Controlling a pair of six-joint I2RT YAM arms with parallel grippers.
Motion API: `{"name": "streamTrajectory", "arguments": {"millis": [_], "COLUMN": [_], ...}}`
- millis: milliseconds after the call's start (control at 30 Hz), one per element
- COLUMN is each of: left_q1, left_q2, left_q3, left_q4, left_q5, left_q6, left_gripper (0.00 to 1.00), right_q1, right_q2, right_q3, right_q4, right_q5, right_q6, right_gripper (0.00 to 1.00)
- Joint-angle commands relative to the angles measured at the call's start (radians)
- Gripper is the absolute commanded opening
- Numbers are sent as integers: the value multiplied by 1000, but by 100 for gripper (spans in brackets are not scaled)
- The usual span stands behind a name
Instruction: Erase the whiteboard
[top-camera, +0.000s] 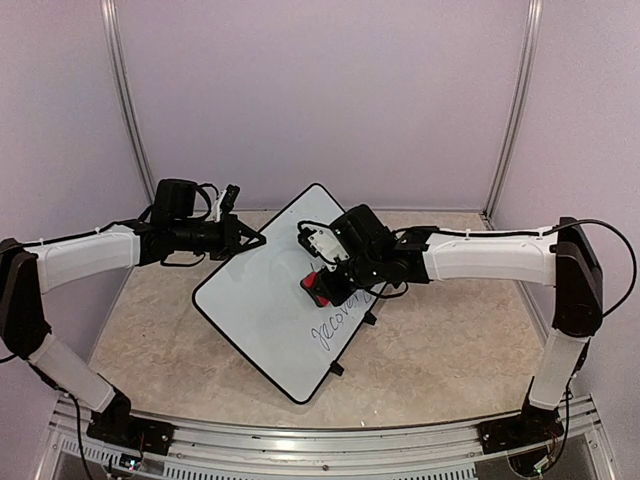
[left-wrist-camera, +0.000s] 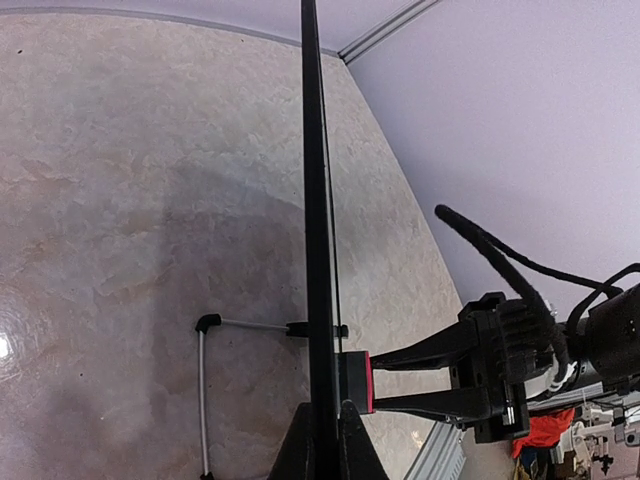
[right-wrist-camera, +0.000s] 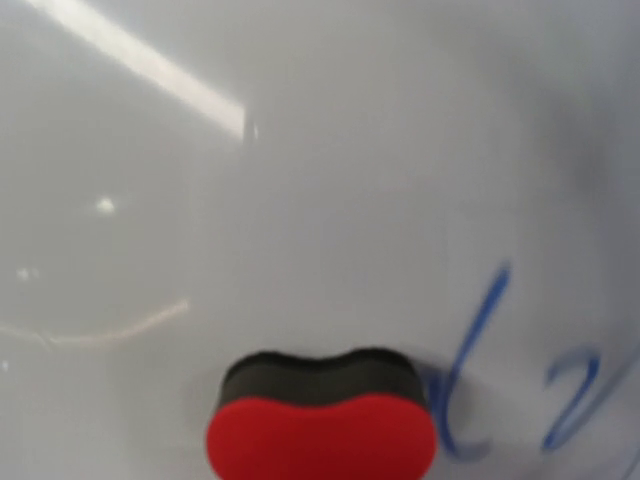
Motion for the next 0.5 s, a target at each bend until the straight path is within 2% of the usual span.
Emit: {"name": "streamTrajectory", "arguments": {"millis": [0, 167, 467], "left_q1": [-5, -5, -5], "left_q2": [-13, -12, -13], "left_q3": [-16, -17, -19], "left_q4": [54, 56, 54], "left_q5": [19, 19, 15], "left_q6": [70, 69, 72], "left_gripper": [0, 0, 0], "right_q1": [-7, -18, -62], "right_q2": [-32, -32, 67], "right_q3": [-116, -116, 98], "right_q4": [-17, -5, -32], "right_q5": [2, 2, -38], "right_q6": [24, 30, 1], "right_gripper": [21, 21, 21]}}
